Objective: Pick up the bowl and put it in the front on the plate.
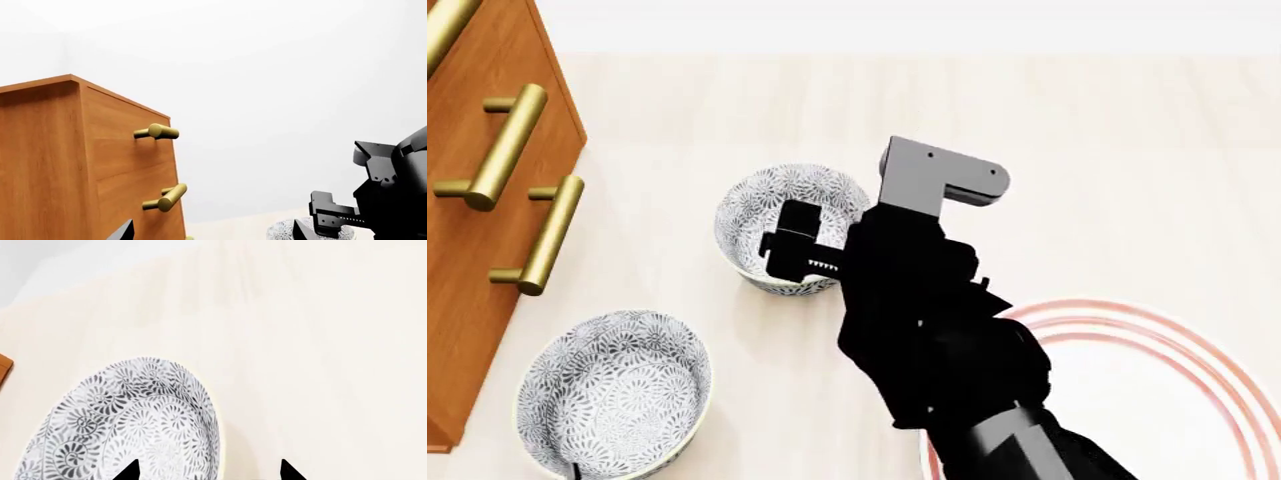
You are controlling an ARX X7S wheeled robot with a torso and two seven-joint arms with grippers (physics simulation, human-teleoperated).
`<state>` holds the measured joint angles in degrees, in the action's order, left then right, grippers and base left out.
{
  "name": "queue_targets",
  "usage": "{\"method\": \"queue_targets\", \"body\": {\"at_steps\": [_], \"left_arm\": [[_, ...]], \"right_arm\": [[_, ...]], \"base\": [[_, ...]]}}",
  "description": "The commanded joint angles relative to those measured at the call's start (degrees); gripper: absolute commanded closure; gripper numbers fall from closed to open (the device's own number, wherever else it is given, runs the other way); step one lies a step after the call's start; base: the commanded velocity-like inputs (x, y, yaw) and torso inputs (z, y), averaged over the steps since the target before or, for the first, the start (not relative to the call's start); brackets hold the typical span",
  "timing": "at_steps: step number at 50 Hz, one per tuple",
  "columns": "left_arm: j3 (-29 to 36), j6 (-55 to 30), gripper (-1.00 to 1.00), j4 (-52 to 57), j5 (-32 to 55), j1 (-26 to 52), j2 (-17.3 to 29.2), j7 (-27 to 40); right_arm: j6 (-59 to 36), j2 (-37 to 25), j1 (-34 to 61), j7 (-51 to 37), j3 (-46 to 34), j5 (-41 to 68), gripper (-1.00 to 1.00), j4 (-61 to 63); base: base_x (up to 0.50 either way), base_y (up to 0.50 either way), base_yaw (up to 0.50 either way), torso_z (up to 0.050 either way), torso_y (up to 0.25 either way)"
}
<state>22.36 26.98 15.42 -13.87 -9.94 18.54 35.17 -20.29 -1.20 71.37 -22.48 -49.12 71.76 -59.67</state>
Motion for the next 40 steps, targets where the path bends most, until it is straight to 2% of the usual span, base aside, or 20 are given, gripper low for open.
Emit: {"method": "queue_targets", "body": {"at_steps": [1, 10, 11, 27, 40], "left_arm": [[-0.5, 1.0, -1.00, 0.0, -1.8, -0.1, -0.8, -0.7], [-0.3, 1.1, -1.00, -0.2, -1.9, 0.0, -0.7, -0.5], [-0.3, 1.0, -1.00, -0.2, -1.9, 0.0, -0.7, -0.4], [-0.1, 0.7, -1.00, 0.0, -1.6, 0.1, -0.3, -0.1], [-0.1, 0.2, -1.00, 0.4, -1.3, 0.2, -0.1, 0.0]], "right_arm": [[3.4, 1.1, 1.0, 1.6, -6.3, 5.5, -1.00, -2.3], [5.6, 1.0, 1.2, 1.8, -12.1, 9.9, -1.00, -2.4], [5.9, 0.9, 1.3, 1.5, -12.5, 9.8, 1.00, -2.1], [6.7, -0.6, 0.6, -0.8, -13.6, 9.9, 1.00, 2.0], [7.7, -5.2, 1.1, -7.5, -13.7, 8.9, 1.00, 12.3]], "base": [[0.00, 0.00, 0.00, 0.000, 0.000], [0.00, 0.00, 0.00, 0.000, 0.000], [0.00, 0.00, 0.00, 0.000, 0.000], [0.00, 0.00, 0.00, 0.000, 0.000], [0.00, 0.00, 0.00, 0.000, 0.000]]}}
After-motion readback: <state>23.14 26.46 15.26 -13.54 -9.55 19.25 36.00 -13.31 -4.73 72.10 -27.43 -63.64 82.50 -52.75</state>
